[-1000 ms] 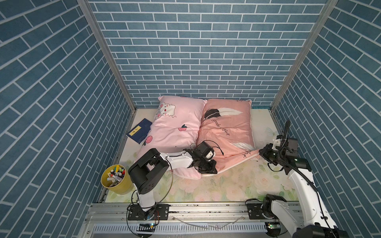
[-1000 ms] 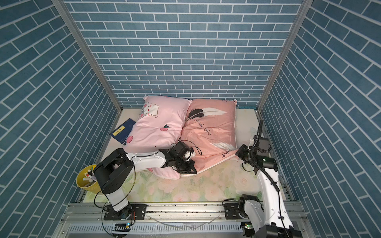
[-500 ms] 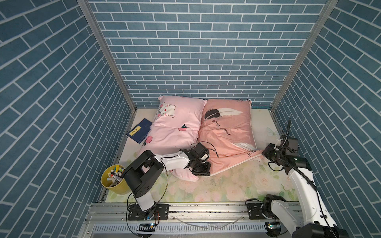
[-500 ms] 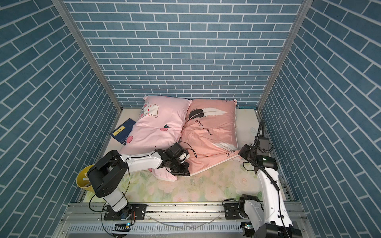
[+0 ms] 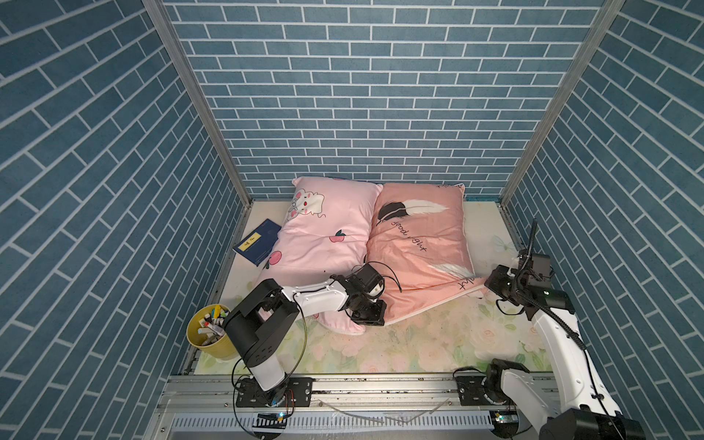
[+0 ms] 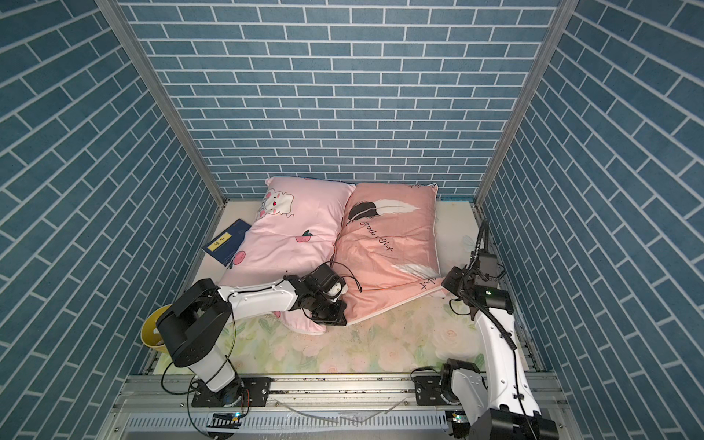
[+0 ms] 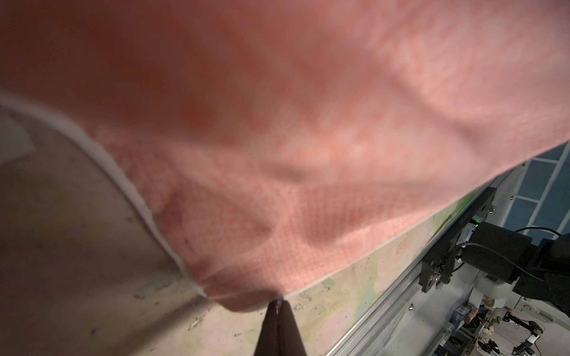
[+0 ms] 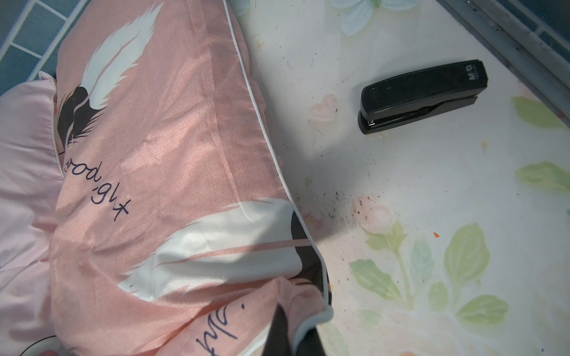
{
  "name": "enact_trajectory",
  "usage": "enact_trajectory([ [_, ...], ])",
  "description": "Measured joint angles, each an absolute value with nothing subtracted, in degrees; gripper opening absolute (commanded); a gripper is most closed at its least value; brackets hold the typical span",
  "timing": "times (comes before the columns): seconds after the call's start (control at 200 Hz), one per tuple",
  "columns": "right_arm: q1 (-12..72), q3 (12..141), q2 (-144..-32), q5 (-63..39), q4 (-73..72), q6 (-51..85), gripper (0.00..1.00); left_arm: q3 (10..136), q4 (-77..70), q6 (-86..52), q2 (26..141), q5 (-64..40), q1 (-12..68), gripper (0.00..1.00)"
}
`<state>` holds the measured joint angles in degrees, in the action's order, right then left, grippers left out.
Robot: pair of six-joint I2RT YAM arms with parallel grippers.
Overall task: Zip up pillowcases
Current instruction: Place the pillowcase at the center of the board, then reset both arms
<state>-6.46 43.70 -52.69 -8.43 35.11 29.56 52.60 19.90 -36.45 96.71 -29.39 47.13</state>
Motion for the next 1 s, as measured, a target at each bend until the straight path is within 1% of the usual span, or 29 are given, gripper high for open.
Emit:
enact_trajectory([
  [0.025,-6.5,43.7,-52.7,-8.5,35.1,29.5,0.00,52.8,20.4,-36.3,96.5,-29.2,47.1,0.00],
  [0.045,-6.5,43.7,-52.6,-8.5,35.1,29.5,0.00,53.1,20.8,-36.1,96.4,-29.0,47.1,0.07],
  [0.06,-6.5,43.7,-52.6,-8.5,35.1,29.5,0.01,53.3,21.3,-36.1,96.2,-28.8,47.1,0.14],
  [0.09,-6.5,43.8,-52.5,-8.3,35.2,29.5,0.15,53.9,22.3,-35.5,95.8,-28.2,47.1,0.29],
  [0.115,-6.5,43.9,-52.4,-8.2,35.1,29.5,0.26,54.4,23.1,-35.1,95.4,-27.7,47.1,0.39],
  [0.165,-6.6,44.6,-52.2,-7.7,35.3,29.0,0.51,55.9,25.3,-34.4,94.2,-26.7,46.9,0.53],
  [0.19,-6.7,45.2,-52.0,-7.4,35.4,28.8,0.61,56.9,26.4,-33.8,93.5,-26.2,46.8,0.61],
  [0.265,-6.8,48.1,-51.5,-6.3,35.3,27.9,0.82,60.2,28.8,-32.8,91.5,-24.8,45.9,0.77],
  [0.325,-6.8,50.9,-51.4,-5.5,34.9,27.3,0.98,62.8,29.8,-31.4,89.9,-24.1,44.6,0.87],
  [0.375,-6.8,52.8,-51.5,-5.0,34.2,26.4,0.99,64.5,29.9,-31.1,88.5,-23.5,43.2,0.98],
  [0.395,-6.8,53.4,-51.6,-4.8,33.8,26.3,0.99,64.9,29.9,-30.7,88.0,-23.4,42.7,1.00],
  [0.535,-6.8,55.7,-53.8,-3.2,29.7,25.6,0.99,67.6,29.8,-28.8,85.6,-21.4,38.0,0.99],
  [0.6,-6.8,55.8,-56.6,-2.2,27.0,25.4,0.99,68.4,29.7,-27.1,85.0,-18.2,35.7,1.00],
  [0.665,-6.8,55.8,-60.6,-0.8,24.2,24.9,0.99,68.6,29.1,-24.9,84.2,-13.2,33.4,1.00],
  [0.795,-6.8,55.2,-69.1,3.4,16.2,23.0,0.99,66.9,24.7,-20.1,82.8,0.8,28.4,1.00],
  [0.9,-6.8,52.5,-74.3,7.1,8.4,21.3,0.99,61.9,18.4,-17.1,82.2,10.7,23.8,1.00],
  [0.995,-6.8,50.3,-79.6,10.1,3.0,19.9,0.99,55.7,12.4,-15.3,82.3,16.4,19.2,1.00],
])
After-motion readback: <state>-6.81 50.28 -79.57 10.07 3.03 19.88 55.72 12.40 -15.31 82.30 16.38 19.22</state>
